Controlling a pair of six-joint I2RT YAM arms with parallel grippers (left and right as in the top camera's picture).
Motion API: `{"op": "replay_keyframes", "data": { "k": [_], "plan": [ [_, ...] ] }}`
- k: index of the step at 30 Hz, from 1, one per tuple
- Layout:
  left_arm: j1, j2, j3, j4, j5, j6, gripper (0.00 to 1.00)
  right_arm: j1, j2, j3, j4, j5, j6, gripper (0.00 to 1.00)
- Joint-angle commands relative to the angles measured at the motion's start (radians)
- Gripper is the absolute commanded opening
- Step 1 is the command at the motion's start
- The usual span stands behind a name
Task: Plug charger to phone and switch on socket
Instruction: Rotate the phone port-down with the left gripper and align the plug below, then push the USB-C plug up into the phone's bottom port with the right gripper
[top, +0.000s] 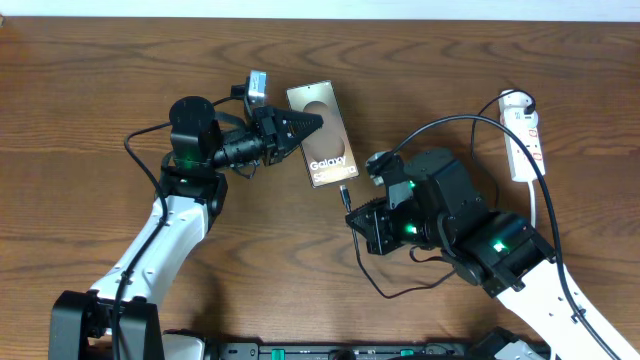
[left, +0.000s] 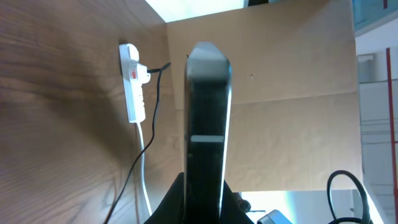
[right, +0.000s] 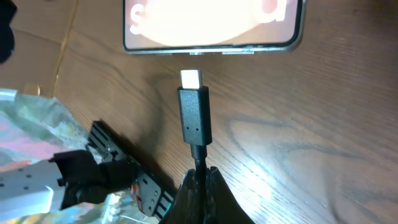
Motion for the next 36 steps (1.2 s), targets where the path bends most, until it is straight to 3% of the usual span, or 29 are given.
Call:
{"op": "replay_keyframes", "data": {
  "k": [1,11,36],
  "plan": [
    [0.001,-0.01,0.015,0.013,-0.006,-0.046,0.07,0.005,0.003,0.001,0.008,-0.006,0.05,0.01],
    [0.001,-0.01,0.015,0.101,-0.005,-0.076,0.07,0.005,0.029,0.001,0.018,-0.015,0.052,0.01],
    [0.002,-0.01,0.015,0.094,0.048,0.003,0.07,0.005,0.028,0.001,0.04,-0.061,0.032,0.01]
  ]
}}
